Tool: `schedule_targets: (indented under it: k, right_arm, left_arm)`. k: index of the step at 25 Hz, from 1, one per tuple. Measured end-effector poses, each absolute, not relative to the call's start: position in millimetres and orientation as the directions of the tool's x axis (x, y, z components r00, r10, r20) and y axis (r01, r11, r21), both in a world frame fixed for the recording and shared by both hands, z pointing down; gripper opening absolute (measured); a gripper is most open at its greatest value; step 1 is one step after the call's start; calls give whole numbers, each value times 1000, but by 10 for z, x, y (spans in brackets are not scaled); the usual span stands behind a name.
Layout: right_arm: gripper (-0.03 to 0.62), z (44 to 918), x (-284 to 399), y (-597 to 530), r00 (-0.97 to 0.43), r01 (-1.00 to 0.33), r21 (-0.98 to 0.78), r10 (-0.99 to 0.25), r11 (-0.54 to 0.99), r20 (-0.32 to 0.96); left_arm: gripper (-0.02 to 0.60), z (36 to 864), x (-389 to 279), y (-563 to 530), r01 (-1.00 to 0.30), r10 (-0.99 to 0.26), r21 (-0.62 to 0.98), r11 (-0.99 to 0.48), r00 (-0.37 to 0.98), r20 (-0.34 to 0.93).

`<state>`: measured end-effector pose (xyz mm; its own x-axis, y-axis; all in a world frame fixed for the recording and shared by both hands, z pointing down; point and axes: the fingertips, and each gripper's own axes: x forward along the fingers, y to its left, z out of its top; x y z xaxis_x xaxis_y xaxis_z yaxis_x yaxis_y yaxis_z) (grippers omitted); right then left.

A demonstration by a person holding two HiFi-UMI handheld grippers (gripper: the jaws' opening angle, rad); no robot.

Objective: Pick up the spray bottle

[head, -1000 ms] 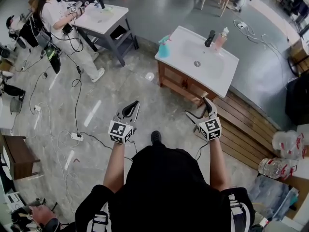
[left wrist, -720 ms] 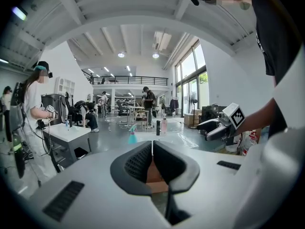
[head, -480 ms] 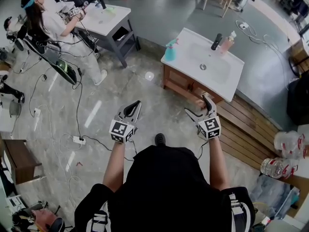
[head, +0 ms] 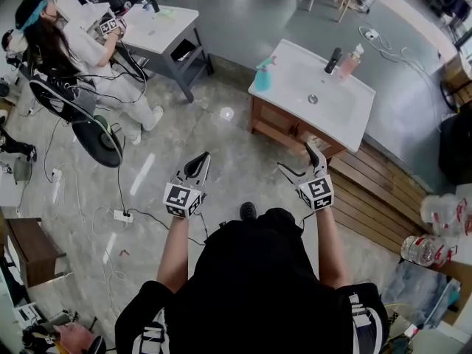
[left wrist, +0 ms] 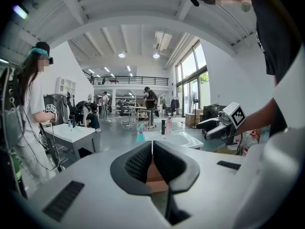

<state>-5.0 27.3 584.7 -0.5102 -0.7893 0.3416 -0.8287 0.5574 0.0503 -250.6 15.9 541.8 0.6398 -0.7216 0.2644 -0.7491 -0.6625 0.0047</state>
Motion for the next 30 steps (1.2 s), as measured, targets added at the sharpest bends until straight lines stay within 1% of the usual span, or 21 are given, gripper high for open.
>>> schedule_targets:
  k: [14,30]
  right_arm:
    - [474,5896,172,-20,-489,-844,42,-800,534,349]
    - [474,5989,233,-1278,-524,-822,14,-765,570,373]
  left_arm:
    - [28,5465,-2432,-49,-746,-712,1,-666,637,295]
    - [28,5395,-2212,-1230,-762,-727,-7,-648,616,303]
